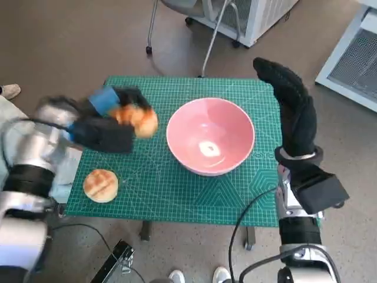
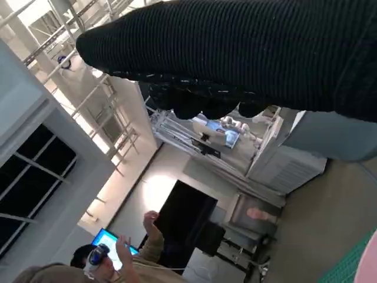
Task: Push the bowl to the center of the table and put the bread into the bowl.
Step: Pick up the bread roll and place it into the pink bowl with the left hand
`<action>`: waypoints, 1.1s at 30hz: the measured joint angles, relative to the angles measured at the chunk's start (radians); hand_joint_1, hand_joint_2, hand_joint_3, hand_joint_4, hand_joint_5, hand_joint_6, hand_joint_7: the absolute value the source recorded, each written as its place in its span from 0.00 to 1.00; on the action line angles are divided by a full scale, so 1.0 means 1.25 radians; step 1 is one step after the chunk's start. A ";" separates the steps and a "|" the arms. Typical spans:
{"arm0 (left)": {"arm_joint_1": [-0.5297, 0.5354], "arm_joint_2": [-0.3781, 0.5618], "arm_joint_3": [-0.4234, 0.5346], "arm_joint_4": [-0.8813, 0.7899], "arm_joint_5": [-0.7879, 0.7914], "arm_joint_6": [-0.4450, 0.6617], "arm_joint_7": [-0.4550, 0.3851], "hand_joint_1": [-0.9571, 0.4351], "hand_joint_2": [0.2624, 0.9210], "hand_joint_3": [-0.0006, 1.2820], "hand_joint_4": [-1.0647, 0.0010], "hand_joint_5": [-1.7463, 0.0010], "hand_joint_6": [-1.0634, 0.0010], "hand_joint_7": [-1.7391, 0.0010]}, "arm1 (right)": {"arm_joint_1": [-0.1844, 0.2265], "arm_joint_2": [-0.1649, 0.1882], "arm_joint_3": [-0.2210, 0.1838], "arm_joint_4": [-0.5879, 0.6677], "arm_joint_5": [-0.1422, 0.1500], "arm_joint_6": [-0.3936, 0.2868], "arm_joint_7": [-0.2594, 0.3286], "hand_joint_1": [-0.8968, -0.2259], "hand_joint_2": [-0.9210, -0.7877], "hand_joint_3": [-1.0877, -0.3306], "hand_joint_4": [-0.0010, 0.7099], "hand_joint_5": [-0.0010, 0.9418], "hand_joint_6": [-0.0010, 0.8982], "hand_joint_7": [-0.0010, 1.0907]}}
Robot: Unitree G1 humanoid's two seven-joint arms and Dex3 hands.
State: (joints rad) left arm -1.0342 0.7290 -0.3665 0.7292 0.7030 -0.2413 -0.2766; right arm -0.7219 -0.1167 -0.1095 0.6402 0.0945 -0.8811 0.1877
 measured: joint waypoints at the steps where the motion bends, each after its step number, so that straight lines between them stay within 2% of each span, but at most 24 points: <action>1: 0.000 0.005 0.013 -0.032 -0.001 0.011 0.000 0.69 0.99 0.07 0.39 0.30 0.41 0.34 | 0.000 0.000 0.000 -0.001 0.000 0.000 0.000 0.52 0.00 0.49 0.61 0.02 0.09 0.76; 9: 0.016 0.012 0.104 -0.279 -0.012 0.078 0.003 0.69 0.99 0.04 0.36 0.33 0.35 0.36 | 0.000 0.000 -0.001 -0.003 -0.001 -0.001 0.000 0.50 0.00 0.49 0.61 0.02 0.09 0.77; 14: 0.039 -0.018 0.131 -0.401 -0.046 0.059 0.025 0.69 0.99 0.02 0.30 0.37 0.34 0.38 | 0.002 -0.008 -0.001 -0.005 -0.003 -0.002 0.000 0.49 0.00 0.50 0.61 0.02 0.09 0.77; 16: 0.040 -0.038 0.129 -0.422 -0.060 0.038 0.028 0.69 0.99 0.02 0.30 0.36 0.35 0.37 | 0.002 -0.010 -0.001 -0.006 -0.004 -0.002 0.000 0.49 0.00 0.50 0.61 0.02 0.09 0.77; 20: 0.040 -0.086 0.104 -0.438 -0.073 0.001 0.022 0.69 1.00 0.06 0.41 0.33 0.38 0.32 | 0.003 -0.016 -0.001 -0.010 -0.008 -0.004 0.000 0.49 0.00 0.50 0.60 0.02 0.09 0.77; 27: 0.016 -0.176 0.010 -0.383 -0.055 -0.043 -0.025 0.69 1.00 0.10 0.49 0.29 0.40 0.29 | 0.017 -0.025 -0.001 -0.030 -0.007 -0.004 0.000 0.49 0.00 0.49 0.60 0.02 0.08 0.77; 28: 0.012 -0.187 0.000 -0.373 -0.050 -0.047 -0.028 0.69 0.94 0.16 0.51 0.26 0.39 0.29 | 0.018 -0.026 -0.001 -0.033 -0.007 -0.004 0.000 0.49 0.00 0.49 0.60 0.02 0.08 0.77; 30: -0.001 -0.209 -0.023 -0.342 -0.033 -0.058 -0.028 0.69 0.89 0.21 0.53 0.24 0.38 0.30 | 0.024 -0.028 -0.002 -0.039 -0.004 -0.004 0.000 0.50 0.00 0.48 0.60 0.02 0.08 0.77; 31: -0.007 -0.218 -0.033 -0.325 -0.025 -0.061 -0.028 0.69 0.75 0.37 0.57 0.19 0.41 0.25 | 0.026 -0.029 -0.002 -0.041 0.000 -0.004 0.001 0.51 0.00 0.48 0.61 0.02 0.08 0.77; 32: -0.014 -0.227 -0.042 -0.311 -0.019 -0.066 -0.027 0.69 0.65 0.48 0.59 0.15 0.43 0.22 | 0.028 -0.030 -0.003 -0.042 0.002 -0.004 0.001 0.51 0.00 0.48 0.61 0.02 0.08 0.77; 33: -0.023 -0.235 -0.052 -0.293 -0.006 -0.069 -0.024 0.69 0.61 0.52 0.60 0.14 0.44 0.20 | 0.030 -0.031 -0.004 -0.043 0.004 -0.003 0.002 0.51 0.00 0.48 0.61 0.02 0.08 0.77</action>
State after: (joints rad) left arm -1.0623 0.4354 -0.4314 0.3628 0.6958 -0.3280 -0.3069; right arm -0.6840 -0.1552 -0.1141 0.5859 0.0994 -0.8854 0.1907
